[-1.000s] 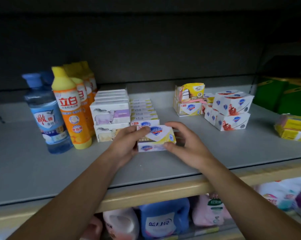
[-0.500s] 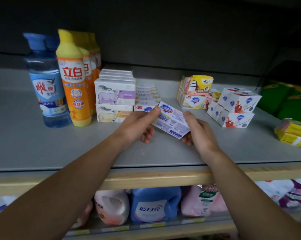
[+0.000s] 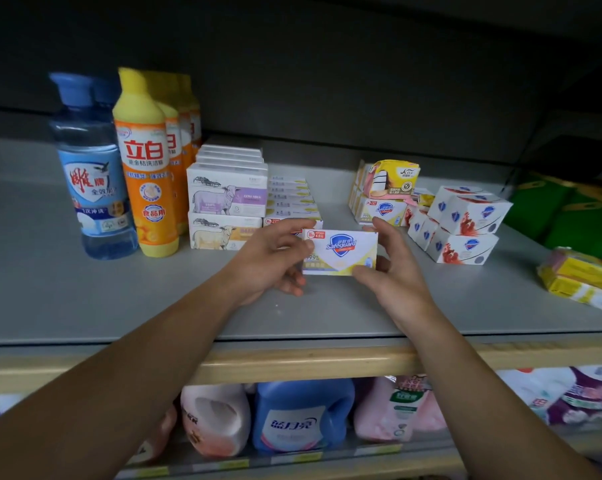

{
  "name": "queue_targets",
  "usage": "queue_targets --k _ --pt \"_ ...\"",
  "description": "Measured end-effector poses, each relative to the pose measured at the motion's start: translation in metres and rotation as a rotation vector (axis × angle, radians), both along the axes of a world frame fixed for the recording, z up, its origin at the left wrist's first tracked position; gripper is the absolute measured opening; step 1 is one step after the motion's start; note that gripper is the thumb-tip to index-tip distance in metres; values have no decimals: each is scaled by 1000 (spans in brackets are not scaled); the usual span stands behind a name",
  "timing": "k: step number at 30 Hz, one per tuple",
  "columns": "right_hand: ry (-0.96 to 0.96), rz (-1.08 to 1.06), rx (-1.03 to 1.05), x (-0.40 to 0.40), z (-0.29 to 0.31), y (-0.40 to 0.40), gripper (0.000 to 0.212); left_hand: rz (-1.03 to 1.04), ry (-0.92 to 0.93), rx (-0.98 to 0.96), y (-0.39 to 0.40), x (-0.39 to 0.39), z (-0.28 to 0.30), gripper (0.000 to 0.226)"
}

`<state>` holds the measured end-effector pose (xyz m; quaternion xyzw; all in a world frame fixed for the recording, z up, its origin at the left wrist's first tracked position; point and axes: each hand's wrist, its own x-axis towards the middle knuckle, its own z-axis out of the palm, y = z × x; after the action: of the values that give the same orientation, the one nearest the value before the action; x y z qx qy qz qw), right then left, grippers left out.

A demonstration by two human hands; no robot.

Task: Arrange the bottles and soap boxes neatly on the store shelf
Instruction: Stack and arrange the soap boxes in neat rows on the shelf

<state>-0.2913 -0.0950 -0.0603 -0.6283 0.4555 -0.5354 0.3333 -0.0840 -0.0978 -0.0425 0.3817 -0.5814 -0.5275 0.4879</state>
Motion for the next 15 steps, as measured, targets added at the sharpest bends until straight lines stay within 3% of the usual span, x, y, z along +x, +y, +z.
queue_targets --k 5,11,15 --pt "74 -35 -44 3 0 -4 48 77 55 -84 -2 3 1 40" --pt "131 -122 -62 4 -1 -4 51 171 58 -74 0 -2 1 11" --pt "160 -108 -106 7 0 0 43 190 14 -136 4 2 6 26"
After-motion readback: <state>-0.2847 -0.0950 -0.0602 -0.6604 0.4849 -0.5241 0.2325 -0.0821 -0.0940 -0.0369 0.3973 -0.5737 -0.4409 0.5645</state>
